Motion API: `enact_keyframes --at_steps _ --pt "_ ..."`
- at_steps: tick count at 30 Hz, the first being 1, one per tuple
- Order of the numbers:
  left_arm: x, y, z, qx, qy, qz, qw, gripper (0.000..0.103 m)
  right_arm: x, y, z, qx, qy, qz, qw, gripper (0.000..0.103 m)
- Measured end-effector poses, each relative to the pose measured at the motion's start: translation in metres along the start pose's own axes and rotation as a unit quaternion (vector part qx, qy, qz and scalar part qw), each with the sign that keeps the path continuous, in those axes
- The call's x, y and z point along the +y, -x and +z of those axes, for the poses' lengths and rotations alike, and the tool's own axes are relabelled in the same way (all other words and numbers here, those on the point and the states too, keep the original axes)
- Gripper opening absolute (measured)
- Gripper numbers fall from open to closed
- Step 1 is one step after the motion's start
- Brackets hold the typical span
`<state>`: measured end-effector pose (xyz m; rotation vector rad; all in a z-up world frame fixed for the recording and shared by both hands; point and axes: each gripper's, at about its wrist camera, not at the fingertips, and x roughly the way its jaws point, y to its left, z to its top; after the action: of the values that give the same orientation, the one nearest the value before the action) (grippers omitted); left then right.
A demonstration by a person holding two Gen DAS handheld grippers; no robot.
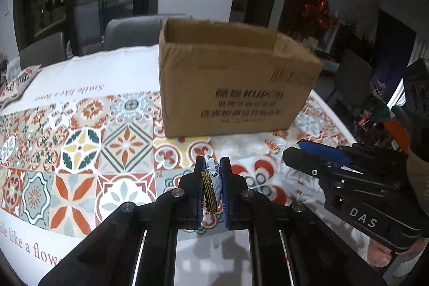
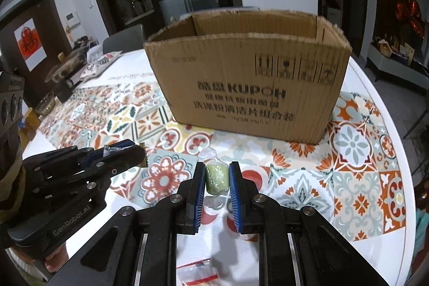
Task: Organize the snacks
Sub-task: 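Carry both items over the box and open both tools to drop them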
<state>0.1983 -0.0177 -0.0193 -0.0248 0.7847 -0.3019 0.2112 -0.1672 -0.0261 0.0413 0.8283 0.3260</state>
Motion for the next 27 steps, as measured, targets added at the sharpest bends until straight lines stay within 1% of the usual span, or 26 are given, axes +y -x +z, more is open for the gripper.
enact_keyframes --at_steps 10,19,24,27 --pt "-0.012 0.04 0.032 -0.063 -0.022 -0.006 0.9977 0.012 0.006 0.04 0.025 -0.061 0.008 -0.001 0.998 0.019" --pt "-0.02 0.068 0.071 -0.124 -0.042 -0.011 0.9913 0.012 0.01 0.073 0.056 -0.116 0.022 -0.004 0.993 0.019" --pt "-0.023 0.074 0.094 -0.145 -0.052 -0.014 0.9879 0.012 0.009 0.085 0.076 -0.138 0.029 -0.003 0.99 0.019" --pt "-0.023 0.072 0.108 -0.15 -0.058 -0.014 0.9869 0.012 0.008 0.088 0.09 -0.146 0.033 -0.007 0.989 0.019"
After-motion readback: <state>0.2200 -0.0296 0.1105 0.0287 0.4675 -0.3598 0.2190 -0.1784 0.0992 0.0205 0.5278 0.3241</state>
